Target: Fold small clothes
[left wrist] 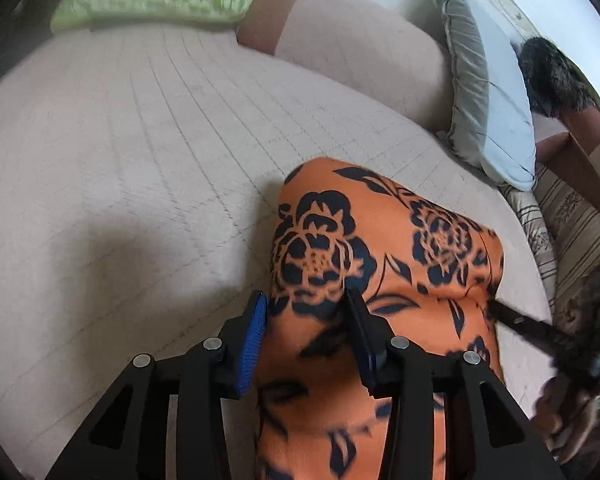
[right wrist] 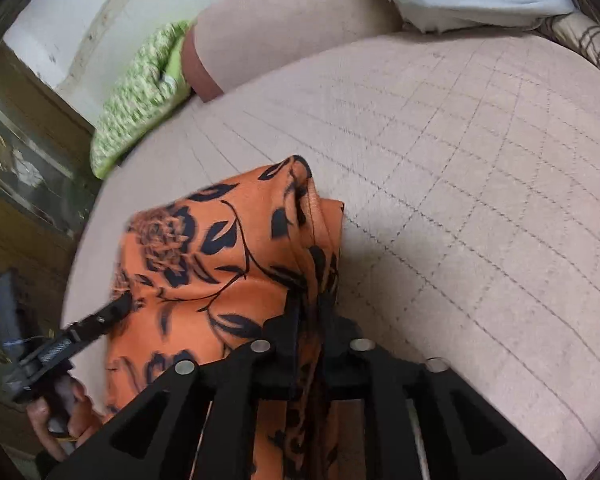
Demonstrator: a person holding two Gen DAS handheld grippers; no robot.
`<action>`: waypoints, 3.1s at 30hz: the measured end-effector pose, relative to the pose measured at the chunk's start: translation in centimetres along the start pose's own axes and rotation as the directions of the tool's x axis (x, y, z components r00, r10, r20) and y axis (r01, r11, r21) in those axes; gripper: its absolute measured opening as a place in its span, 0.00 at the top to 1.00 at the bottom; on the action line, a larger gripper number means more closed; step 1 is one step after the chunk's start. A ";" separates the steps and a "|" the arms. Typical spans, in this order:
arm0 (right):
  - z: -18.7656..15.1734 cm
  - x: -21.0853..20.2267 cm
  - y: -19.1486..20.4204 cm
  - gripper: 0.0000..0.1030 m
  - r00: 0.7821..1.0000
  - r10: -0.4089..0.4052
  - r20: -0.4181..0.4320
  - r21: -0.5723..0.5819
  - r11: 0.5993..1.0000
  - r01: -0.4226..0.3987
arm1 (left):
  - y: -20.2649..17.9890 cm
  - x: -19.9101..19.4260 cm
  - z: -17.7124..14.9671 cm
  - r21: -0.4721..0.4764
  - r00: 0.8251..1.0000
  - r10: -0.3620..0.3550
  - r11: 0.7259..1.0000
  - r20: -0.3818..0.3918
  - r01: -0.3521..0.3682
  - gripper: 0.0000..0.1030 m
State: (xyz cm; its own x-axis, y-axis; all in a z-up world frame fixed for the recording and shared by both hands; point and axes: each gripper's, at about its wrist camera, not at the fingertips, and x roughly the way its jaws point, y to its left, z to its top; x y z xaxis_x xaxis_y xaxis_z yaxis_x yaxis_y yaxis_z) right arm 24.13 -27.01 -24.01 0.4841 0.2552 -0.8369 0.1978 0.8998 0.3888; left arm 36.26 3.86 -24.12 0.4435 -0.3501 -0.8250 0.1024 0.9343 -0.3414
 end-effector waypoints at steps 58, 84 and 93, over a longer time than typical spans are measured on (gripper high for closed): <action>-17.7 -27.6 16.0 0.25 0.941 -0.195 0.278 -0.214 0.942 0.259 | -14.0 -35.1 -19.8 0.180 0.942 0.191 0.952 0.278 -0.246 0.34; -16.4 -26.8 15.0 0.25 0.943 -0.198 0.268 -0.203 0.945 0.256 | -15.4 -33.7 -19.7 0.190 0.937 0.207 0.945 0.282 -0.266 0.34; -16.3 -26.7 15.1 0.25 0.943 -0.200 0.268 -0.204 0.944 0.258 | -15.3 -33.5 -19.5 0.192 0.936 0.210 0.943 0.284 -0.270 0.34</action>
State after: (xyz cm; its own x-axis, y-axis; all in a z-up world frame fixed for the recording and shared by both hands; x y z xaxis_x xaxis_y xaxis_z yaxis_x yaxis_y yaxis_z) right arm 0.33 -14.47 -2.11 0.6447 -0.0343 -0.7636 0.1384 0.9877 0.0725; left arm 2.42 -0.04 0.01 0.6891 -0.1125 -0.7159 0.1481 0.9889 -0.0128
